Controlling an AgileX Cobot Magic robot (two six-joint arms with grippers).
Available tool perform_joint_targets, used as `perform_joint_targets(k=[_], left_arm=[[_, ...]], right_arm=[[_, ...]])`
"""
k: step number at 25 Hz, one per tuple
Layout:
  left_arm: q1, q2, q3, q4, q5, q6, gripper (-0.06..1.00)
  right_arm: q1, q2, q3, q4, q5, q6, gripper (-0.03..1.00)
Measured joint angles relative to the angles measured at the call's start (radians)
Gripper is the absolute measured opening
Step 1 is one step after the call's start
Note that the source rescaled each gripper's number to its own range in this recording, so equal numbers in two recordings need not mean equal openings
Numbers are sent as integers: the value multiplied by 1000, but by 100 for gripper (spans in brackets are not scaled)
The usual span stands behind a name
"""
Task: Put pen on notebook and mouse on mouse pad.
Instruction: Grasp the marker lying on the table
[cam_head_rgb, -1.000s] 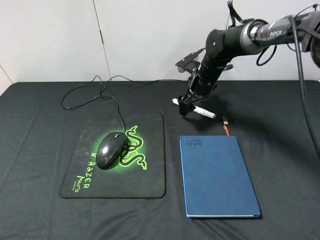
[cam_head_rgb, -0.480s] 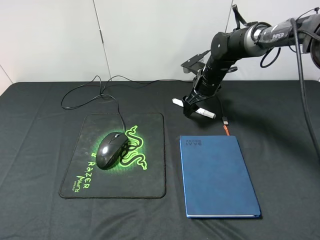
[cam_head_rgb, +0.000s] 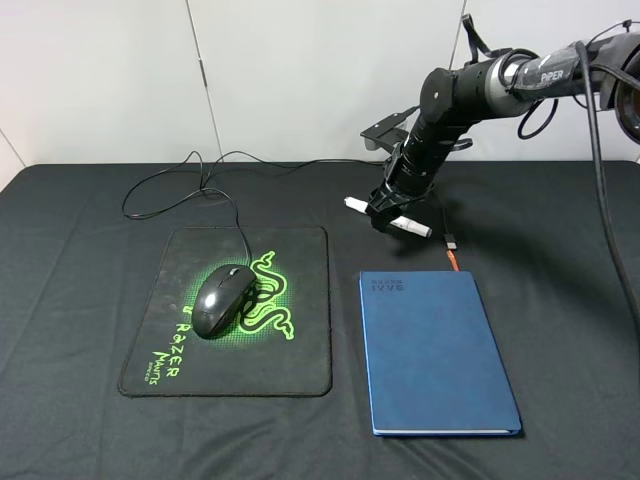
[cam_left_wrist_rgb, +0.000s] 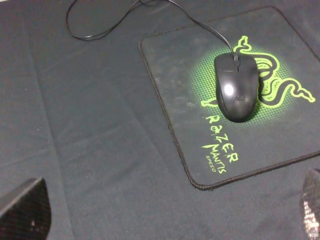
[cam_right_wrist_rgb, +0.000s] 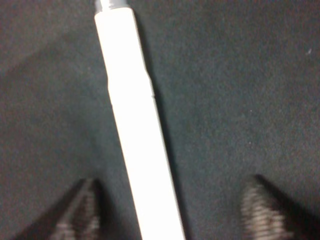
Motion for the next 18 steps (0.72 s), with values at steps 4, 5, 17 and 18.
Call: perform_joint_targets(k=[4, 5, 17, 18], left_arm=[[0, 0, 0, 0, 0, 0, 100], [0, 0, 0, 0, 0, 0, 100], [0, 0, 0, 0, 0, 0, 100], [0, 0, 0, 0, 0, 0, 100]], right_arm=[[0, 1, 0, 3, 0, 0, 5], [0, 1, 0, 3, -1, 0, 0], [0, -2, 0, -4, 0, 37, 1], [0, -3, 0, -7, 5, 46, 1]])
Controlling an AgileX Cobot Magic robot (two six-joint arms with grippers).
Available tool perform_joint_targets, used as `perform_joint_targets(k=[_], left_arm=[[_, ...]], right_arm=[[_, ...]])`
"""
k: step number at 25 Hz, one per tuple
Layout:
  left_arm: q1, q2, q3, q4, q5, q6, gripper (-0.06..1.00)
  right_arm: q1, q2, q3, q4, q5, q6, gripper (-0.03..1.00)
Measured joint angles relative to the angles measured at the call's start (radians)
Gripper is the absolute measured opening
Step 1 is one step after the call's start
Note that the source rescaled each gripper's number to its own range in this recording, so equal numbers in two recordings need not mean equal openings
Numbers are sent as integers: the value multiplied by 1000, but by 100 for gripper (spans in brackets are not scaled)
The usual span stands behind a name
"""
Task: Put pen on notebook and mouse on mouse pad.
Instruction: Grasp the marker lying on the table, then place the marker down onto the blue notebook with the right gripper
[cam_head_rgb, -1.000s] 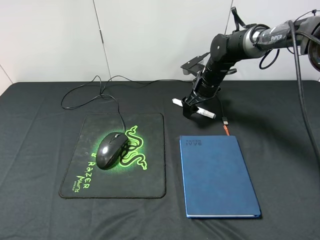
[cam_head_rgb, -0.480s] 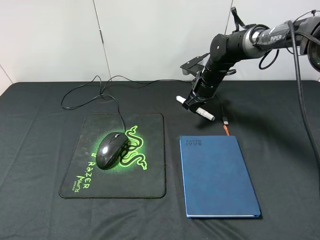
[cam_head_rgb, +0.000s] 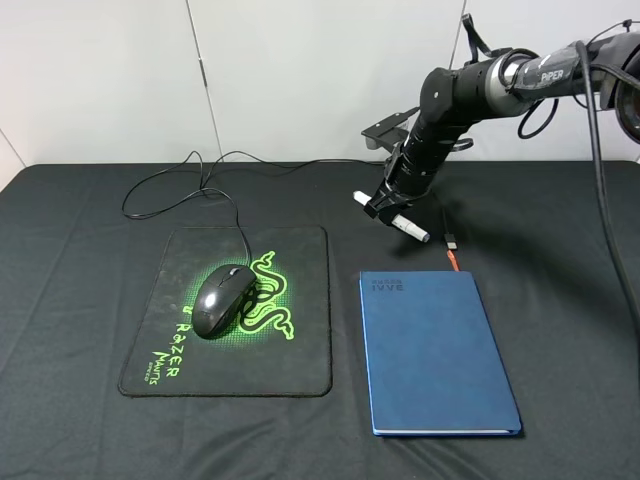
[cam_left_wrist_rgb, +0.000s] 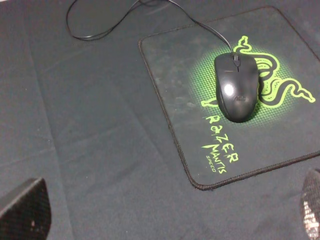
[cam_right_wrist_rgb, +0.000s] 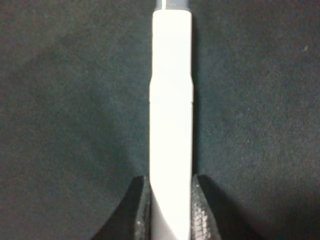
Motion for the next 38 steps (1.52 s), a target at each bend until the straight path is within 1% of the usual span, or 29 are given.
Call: perform_joint_targets(k=[4, 9, 15, 25, 28, 36, 38], left_arm=[[0, 0, 0, 0, 0, 0, 100], [0, 0, 0, 0, 0, 0, 100], [0, 0, 0, 0, 0, 0, 100], [0, 0, 0, -1, 0, 0, 100], [0, 0, 0, -1, 0, 0, 100], [0, 0, 0, -1, 0, 0, 100], [0, 0, 0, -1, 0, 0, 100]], right_arm=[[0, -20, 0, -12, 18, 27, 1], [0, -98, 0, -16, 85, 77, 1], [0, -203, 0, -20, 224, 139, 1], [0, -394, 0, -20, 404, 246, 1], [0, -455, 0, -20, 426, 294, 1], [0, -603, 0, -24, 431, 402, 1], [0, -640, 24, -24, 428, 420, 1]])
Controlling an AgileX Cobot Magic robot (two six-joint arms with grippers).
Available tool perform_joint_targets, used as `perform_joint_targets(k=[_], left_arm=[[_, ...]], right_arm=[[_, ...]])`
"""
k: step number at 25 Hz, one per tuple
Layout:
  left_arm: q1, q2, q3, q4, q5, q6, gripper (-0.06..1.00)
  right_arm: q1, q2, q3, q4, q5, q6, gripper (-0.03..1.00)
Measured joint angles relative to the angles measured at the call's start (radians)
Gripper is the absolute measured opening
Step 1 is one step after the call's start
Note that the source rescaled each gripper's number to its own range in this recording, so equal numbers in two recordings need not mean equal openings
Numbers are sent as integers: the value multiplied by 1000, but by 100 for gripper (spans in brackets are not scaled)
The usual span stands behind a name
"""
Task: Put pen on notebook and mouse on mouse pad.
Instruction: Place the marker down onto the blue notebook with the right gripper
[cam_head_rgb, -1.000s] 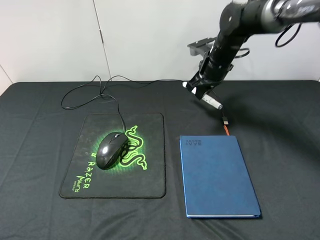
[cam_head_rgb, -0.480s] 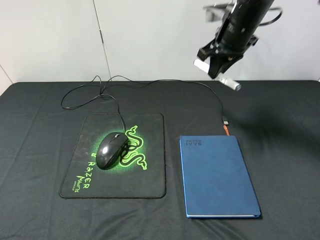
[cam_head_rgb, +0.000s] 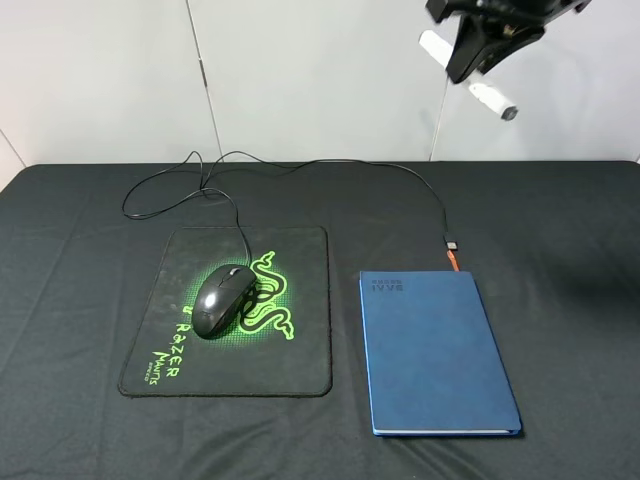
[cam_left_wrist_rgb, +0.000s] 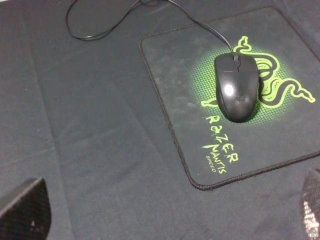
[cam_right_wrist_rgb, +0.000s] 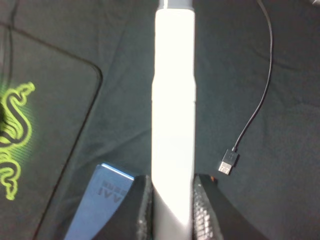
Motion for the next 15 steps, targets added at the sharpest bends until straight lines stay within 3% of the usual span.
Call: perform_joint_targets(k=[7, 15], left_arm=[[0, 0, 0, 0, 0, 0, 100], [0, 0, 0, 0, 0, 0, 100]], right_arm=[[0, -156, 301, 0, -25, 24, 1], [2, -322, 701, 13, -234, 117, 1]])
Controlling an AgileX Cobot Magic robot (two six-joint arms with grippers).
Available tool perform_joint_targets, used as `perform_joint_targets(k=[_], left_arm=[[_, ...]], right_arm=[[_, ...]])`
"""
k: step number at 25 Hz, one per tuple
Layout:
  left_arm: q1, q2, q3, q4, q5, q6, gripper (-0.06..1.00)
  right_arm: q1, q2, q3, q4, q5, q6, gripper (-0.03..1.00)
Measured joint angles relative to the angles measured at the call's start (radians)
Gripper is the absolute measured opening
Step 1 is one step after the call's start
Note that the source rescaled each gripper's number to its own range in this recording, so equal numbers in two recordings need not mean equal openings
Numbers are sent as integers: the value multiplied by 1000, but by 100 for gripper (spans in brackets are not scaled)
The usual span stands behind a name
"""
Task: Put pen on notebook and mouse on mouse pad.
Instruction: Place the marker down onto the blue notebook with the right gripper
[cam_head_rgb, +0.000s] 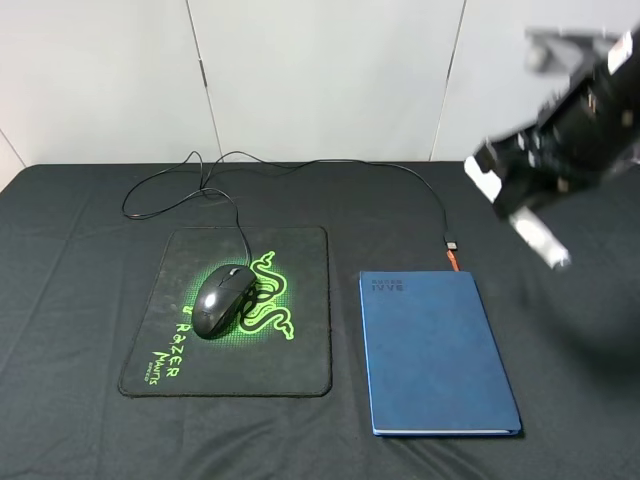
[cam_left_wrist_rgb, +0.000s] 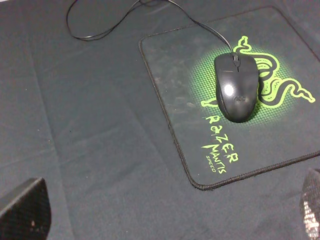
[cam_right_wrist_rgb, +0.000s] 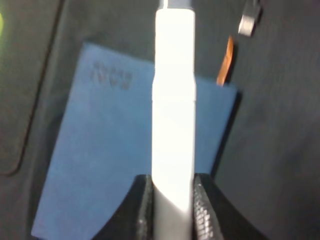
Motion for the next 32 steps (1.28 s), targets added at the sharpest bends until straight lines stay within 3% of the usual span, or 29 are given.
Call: perform_joint_targets(k=[11, 15, 22, 32], left_arm=[[0, 0, 0, 1, 0, 0, 100], [0, 0, 0, 1, 0, 0, 100], [0, 0, 0, 1, 0, 0, 100], [0, 0, 0, 1, 0, 0, 100]], right_arm=[[0, -6, 347, 102, -278, 12, 1], [12, -5, 367, 142, -353, 12, 1], [153, 122, 368, 164, -481, 23, 1], [163, 282, 368, 153, -568, 35, 1]])
